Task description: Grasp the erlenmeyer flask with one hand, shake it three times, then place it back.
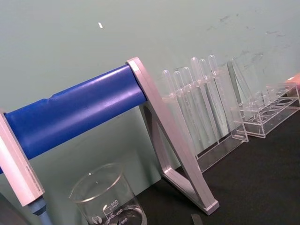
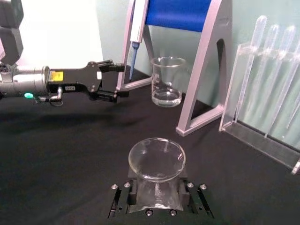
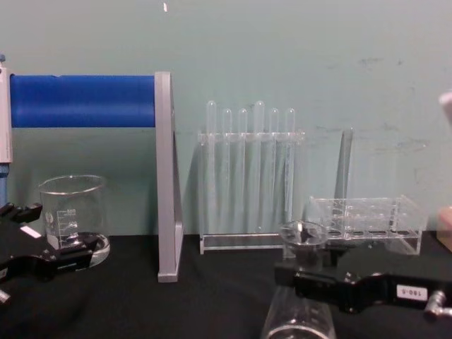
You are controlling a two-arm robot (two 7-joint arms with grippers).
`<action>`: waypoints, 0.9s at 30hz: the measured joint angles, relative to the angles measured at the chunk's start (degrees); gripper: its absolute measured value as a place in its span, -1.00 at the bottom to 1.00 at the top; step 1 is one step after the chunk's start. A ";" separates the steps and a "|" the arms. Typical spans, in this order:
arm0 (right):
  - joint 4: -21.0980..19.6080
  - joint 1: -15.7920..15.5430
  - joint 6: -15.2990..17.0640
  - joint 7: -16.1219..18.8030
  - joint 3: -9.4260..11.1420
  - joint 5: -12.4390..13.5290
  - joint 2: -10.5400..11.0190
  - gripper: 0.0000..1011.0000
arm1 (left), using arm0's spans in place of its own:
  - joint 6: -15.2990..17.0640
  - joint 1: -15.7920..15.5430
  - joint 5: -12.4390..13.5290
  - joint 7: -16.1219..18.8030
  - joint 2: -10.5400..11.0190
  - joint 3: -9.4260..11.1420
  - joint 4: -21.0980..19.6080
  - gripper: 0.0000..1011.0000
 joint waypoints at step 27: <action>0.02 -0.01 0.04 0.00 0.00 -0.10 0.00 0.98 | 0.00 0.00 0.00 0.00 0.00 0.00 0.00 0.98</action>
